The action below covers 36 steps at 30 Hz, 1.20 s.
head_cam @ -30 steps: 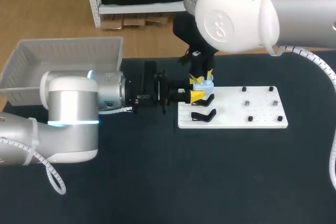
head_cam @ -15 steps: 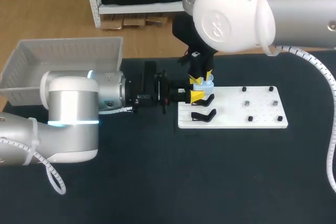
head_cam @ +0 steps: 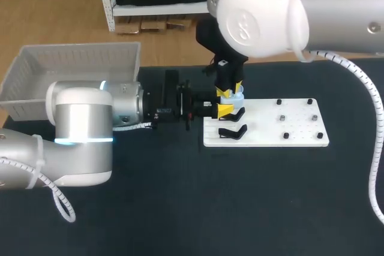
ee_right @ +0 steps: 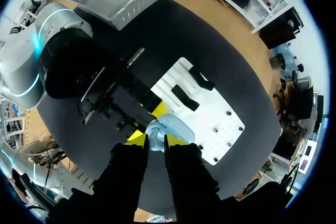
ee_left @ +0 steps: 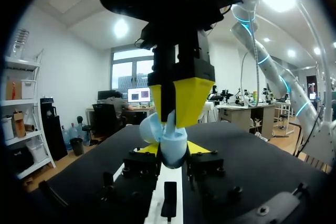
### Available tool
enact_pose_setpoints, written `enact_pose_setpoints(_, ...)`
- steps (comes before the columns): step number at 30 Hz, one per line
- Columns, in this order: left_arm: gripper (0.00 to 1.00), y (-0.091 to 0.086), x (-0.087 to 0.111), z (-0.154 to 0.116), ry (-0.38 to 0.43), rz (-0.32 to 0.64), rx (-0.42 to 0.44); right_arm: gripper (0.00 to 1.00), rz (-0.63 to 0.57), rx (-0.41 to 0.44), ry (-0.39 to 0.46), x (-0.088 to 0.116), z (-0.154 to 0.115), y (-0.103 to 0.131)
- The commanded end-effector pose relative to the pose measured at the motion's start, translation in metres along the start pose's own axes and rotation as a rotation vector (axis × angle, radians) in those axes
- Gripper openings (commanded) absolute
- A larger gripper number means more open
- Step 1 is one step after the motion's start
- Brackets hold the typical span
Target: Pick up each earbud case from the left stands, insert the matching earbuds, close the lid, and place the case in the box.
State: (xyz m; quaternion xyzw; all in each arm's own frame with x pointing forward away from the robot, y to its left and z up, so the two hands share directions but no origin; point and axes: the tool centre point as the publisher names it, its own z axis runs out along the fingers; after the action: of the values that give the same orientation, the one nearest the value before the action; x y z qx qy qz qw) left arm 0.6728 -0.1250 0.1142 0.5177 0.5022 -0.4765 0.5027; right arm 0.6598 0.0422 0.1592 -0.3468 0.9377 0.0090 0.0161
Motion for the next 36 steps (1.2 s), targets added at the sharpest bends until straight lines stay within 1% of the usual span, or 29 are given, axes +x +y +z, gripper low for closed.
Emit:
enact_pose_setpoints(1, 0.00, 0.000, 0.000, 0.000, -0.004, 0.002, -0.002, 0.10, 0.000, -0.004, 0.012, -0.003, 0.003, -0.001)
enact_pose_setpoints(2, 0.00, 0.000, 0.000, 0.000, -0.004, 0.002, -0.002, 0.18, 0.000, -0.005, 0.014, -0.003, 0.003, -0.001)
enact_pose_setpoints(5, 0.00, 0.000, 0.000, 0.000, -0.004, 0.002, -0.002, 0.33, -0.001, -0.005, 0.017, -0.003, 0.004, -0.001)
enact_pose_setpoints(6, 0.00, 0.000, 0.000, 0.000, -0.004, 0.002, -0.002, 0.41, -0.001, -0.005, 0.017, -0.003, 0.003, -0.001)
enact_pose_setpoints(8, 0.00, 0.000, 0.000, 0.000, -0.004, 0.002, -0.002, 0.49, -0.001, -0.005, 0.015, -0.002, 0.002, -0.001)
enact_pose_setpoints(10, 0.00, 0.000, 0.000, 0.000, -0.004, 0.002, -0.002, 0.53, -0.002, -0.007, 0.011, -0.002, 0.000, 0.000)
enact_pose_setpoints(11, 0.00, 0.000, 0.000, 0.000, -0.004, 0.002, -0.002, 0.57, -0.002, -0.008, 0.010, -0.002, -0.001, 0.000)
enact_pose_setpoints(13, 0.00, 0.000, 0.000, 0.000, -0.004, 0.002, -0.002, 0.60, -0.003, -0.009, 0.006, -0.001, -0.004, 0.001)
enact_pose_setpoints(19, 0.00, 0.000, 0.000, 0.000, -0.004, 0.002, -0.002, 0.68, 0.003, -0.056, -0.038, 0.002, -0.026, 0.004)
enact_pose_setpoints(22, 0.00, 0.000, 0.000, 0.000, -0.004, 0.002, -0.002, 0.78, 0.045, -0.098, -0.078, -0.002, -0.038, -0.007)
enact_pose_setpoints(23, 0.00, 0.000, 0.000, 0.000, -0.004, 0.002, -0.002, 0.82, 0.067, -0.100, -0.091, -0.005, -0.040, -0.012)
enact_pose_setpoints(25, 0.00, 0.000, 0.000, 0.000, -0.004, 0.002, -0.002, 0.98, 0.119, -0.108, -0.114, -0.009, -0.041, -0.025)
enact_pose_setpoints(26, 0.00, 0.000, 0.000, 0.000, -0.004, 0.002, -0.002, 1.00, 0.148, -0.117, -0.124, -0.012, -0.041, -0.032)
enact_pose_setpoints(32, 0.00, 0.000, 0.000, 0.000, -0.004, 0.002, -0.002, 1.00, 0.309, -0.129, -0.162, -0.025, -0.030, -0.068)
enact_pose_setpoints(36, 0.00, 0.000, 0.000, 0.000, -0.004, 0.002, -0.002, 1.00, 0.366, -0.116, -0.147, -0.032, -0.017, -0.084)
